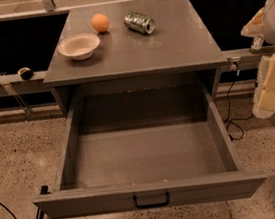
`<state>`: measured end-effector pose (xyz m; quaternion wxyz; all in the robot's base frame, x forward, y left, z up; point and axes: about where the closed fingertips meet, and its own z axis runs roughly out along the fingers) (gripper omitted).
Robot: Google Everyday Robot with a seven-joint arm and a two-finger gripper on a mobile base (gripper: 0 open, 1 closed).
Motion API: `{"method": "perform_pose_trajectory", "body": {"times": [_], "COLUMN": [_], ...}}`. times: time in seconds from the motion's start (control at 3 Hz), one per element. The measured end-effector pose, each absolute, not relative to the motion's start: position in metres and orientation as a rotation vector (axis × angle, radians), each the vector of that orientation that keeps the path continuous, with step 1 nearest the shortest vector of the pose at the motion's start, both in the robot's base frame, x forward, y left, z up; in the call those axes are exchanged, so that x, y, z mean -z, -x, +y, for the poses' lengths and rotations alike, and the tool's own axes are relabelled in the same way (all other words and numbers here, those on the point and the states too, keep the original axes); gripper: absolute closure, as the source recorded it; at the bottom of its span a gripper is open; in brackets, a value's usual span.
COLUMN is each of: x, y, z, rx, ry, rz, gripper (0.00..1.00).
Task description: Close top drawer
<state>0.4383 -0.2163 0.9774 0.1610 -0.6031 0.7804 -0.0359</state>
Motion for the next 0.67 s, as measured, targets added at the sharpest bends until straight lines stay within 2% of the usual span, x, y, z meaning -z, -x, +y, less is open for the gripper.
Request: {"method": "perform_pose_trajectory", "body": {"times": [0.33,0.67], "x": [-0.977,-0.95], "y": [-0.438,-0.439], "z": [-0.216,-0.193], "rx": [0.103,-0.021], "ry": [1.722,1.754], "rz": [2.228,2.198], "gripper": [0.0,0.02]}}
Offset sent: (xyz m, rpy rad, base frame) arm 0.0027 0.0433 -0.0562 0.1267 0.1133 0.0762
